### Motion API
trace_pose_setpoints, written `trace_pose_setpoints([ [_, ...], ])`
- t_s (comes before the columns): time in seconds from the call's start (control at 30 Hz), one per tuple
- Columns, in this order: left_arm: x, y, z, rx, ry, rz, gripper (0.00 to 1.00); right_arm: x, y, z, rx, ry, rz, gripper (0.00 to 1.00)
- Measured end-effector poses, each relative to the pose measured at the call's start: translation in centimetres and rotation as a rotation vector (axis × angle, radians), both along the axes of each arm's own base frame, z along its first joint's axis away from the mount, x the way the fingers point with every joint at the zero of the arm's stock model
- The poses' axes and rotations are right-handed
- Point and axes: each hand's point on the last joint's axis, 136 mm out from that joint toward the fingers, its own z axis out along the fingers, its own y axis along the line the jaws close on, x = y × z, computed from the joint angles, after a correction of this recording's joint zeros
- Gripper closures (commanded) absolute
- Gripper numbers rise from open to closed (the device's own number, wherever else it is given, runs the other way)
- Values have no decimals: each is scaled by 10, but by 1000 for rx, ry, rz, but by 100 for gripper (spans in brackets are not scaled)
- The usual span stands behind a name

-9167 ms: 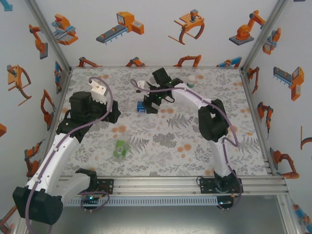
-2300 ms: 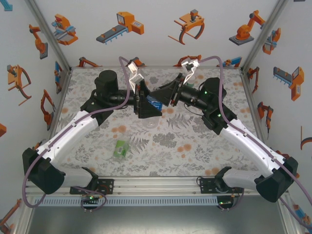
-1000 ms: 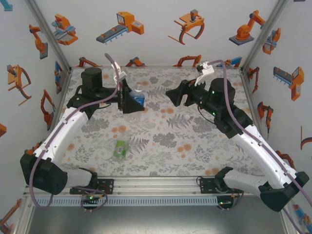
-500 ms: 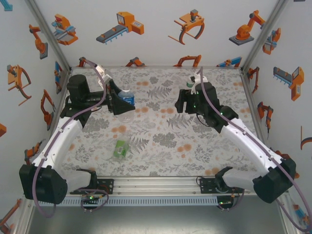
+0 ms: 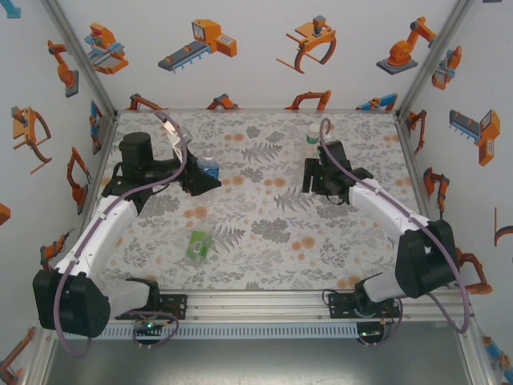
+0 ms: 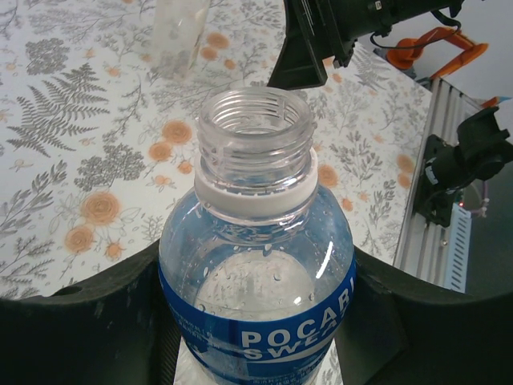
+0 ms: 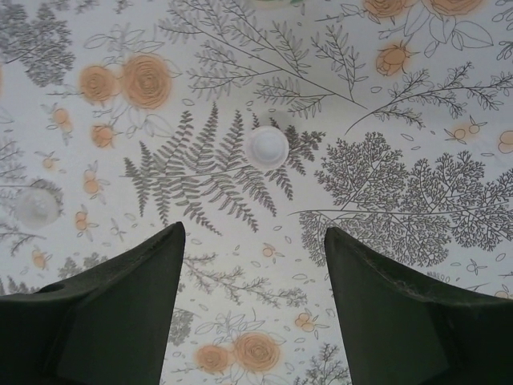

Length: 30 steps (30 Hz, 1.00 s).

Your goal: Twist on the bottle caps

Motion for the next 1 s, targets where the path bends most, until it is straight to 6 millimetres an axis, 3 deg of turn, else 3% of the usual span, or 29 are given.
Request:
trace_pose_setpoints([
  [0.23,3,1,-3,12,2,17,100,19,-2,-25,-15,9,-26,48],
  [0.53,4,2,-6,17,13,19,100,37,5,-55,-20,11,-25,52],
  [0.83,5,1,-11,22,30,19,100,40,5,-85,-37,45,-27,55],
  [1.0,6,1,-13,24,39,19,100,43,5,-86,-40,34,-33,58],
])
